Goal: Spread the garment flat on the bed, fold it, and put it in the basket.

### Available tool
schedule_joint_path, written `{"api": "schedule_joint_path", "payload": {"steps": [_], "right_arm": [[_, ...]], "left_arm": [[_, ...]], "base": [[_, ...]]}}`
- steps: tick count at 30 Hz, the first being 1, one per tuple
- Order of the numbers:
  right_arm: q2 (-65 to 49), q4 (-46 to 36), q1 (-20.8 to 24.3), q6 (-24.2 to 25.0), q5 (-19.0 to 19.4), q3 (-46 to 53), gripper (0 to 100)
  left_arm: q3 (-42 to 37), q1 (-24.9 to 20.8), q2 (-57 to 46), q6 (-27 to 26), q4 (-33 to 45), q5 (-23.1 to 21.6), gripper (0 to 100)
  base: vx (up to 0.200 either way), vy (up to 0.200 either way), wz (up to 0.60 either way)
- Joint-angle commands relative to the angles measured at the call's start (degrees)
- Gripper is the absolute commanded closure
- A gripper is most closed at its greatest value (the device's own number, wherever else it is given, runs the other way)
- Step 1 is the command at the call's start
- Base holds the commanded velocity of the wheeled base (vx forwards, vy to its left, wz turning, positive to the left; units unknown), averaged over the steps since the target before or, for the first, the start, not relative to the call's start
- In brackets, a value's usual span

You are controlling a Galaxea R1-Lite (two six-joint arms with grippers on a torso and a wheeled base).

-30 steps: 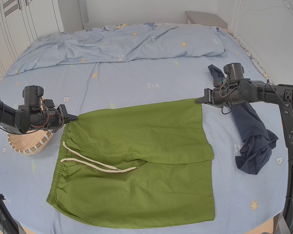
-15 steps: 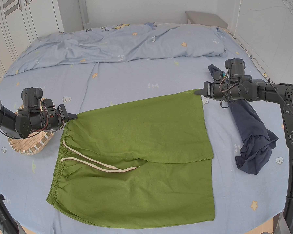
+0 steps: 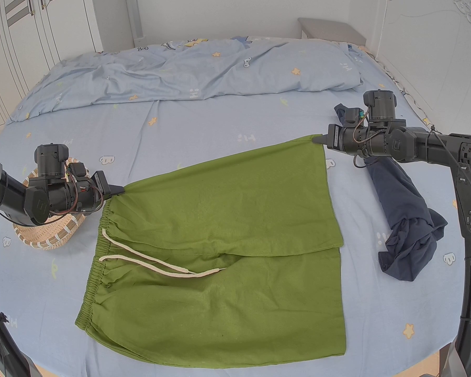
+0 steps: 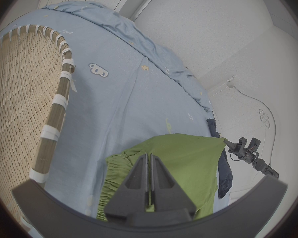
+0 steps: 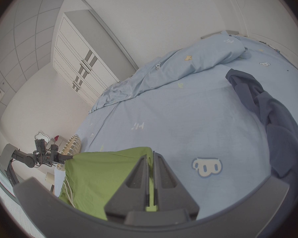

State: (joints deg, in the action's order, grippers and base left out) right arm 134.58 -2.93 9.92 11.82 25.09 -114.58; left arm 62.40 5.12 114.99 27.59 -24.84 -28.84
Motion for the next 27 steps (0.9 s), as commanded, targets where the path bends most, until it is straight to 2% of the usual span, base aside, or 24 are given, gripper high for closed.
{"api": "schedule_joint_path", "payload": {"steps": [1,17,18,27], "right_arm": [[-0.1,0.0,0.3,0.0,-0.5,0.0,100],[0.0,-0.5,0.1,0.0,-1.1,0.0,100],[0.0,-0.5,0.1,0.0,-1.1,0.0,0],[0.1,-0.7,0.1,0.1,-1.1,0.0,0]], "left_arm": [[0.0,0.1,0.1,-0.1,0.0,0.0,100],[0.0,0.1,0.0,0.1,0.1,0.0,100],[0.0,0.1,0.0,0.1,0.1,0.0,100],[-0.1,0.1,0.0,0.1,0.1,0.0,100]], "base": [[0.0,0.0,0.0],[0.0,0.0,0.0],[0.0,0.0,0.0],[0.0,0.0,0.0]]}}
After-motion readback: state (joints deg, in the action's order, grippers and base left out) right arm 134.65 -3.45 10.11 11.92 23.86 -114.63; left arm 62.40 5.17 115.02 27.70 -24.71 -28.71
